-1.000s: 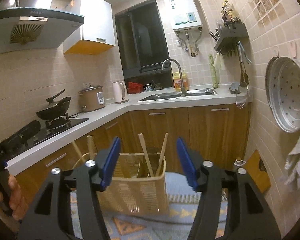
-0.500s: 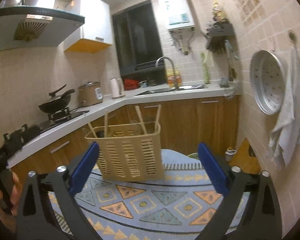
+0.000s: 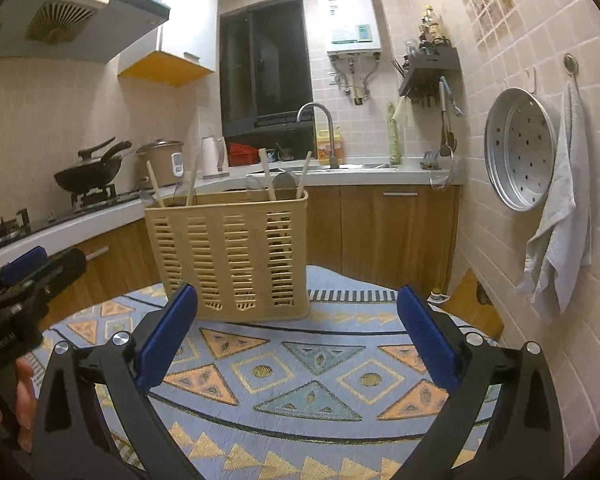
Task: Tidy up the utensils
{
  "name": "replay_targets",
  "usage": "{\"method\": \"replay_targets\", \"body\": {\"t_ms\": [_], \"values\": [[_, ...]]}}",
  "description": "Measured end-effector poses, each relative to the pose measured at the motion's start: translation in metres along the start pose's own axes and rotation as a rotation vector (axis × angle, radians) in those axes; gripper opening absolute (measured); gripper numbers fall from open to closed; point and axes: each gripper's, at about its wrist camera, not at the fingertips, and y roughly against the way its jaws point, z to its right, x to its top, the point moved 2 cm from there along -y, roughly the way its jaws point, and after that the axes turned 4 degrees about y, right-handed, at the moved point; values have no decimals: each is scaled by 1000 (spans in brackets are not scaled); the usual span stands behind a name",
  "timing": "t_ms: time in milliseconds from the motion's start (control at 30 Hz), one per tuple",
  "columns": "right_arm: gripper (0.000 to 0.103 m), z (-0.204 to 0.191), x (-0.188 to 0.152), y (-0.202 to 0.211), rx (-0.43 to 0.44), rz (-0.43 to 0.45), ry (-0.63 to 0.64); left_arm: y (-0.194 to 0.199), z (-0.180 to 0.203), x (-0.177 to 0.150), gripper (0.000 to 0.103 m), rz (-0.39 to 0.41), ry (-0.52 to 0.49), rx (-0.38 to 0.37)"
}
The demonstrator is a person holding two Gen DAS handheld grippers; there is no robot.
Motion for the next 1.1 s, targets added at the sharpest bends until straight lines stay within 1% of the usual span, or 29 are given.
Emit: {"method": "replay_targets", "body": {"t_ms": [100, 267, 367, 500, 733, 1100], "values": [[95, -1, -4, -2, -12, -15, 7, 1, 2, 0, 95, 15, -28, 29], [95, -5, -6, -4, -23, -29, 35, -4, -4, 0, 95, -19, -9, 55], [95, -5, -7, -5, -28, -33, 37, -8, -8, -2, 95, -35, -8, 84], [95, -3, -6, -4, -35, -34, 30, -14, -5, -4, 95, -65, -13, 89], [95, -5, -6, -2, -45, -28, 38, -11, -3, -6, 95, -57, -24, 94], [95, -3, -5, -4, -55, -39, 26, -13, -5, -5, 95, -69, -21, 106]]}}
